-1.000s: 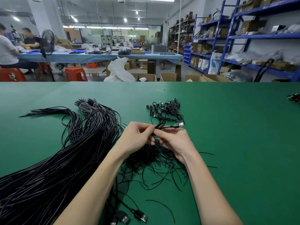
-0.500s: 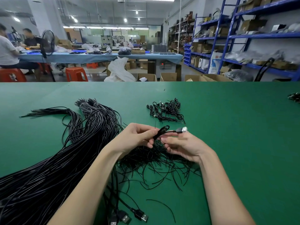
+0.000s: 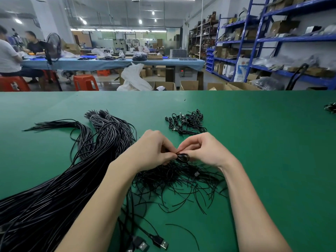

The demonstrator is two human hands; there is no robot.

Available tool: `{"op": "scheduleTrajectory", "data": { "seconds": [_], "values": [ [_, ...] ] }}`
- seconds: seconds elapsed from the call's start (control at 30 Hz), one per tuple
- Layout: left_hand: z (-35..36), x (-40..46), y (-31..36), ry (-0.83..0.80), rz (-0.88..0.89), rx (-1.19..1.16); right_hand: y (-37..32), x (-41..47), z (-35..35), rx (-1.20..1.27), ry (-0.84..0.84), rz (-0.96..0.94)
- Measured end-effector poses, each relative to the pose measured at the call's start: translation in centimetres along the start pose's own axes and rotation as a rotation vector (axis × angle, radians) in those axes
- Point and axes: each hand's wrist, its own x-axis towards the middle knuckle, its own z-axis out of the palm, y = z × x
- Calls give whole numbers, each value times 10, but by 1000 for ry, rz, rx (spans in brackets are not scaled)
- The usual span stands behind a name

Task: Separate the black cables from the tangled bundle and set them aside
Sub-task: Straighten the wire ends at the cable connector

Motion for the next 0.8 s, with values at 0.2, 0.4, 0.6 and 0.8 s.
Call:
{"op": "scheduleTrajectory", "data": {
  "seconds": [0.2,0.4,0.6,0.8],
  "values": [
    [4,4,16,-12,141,203,-6,-7,-13,-83,-45,63],
    [16,7,20,-11,113,231,-12,-5,-9,-88,76,70],
    [14,6,14,108,-6,120,-9,-5,3,43,179,51],
    [13,5,9,176,-38,47,-8,-9,8,97,193,-88]
  ]
}}
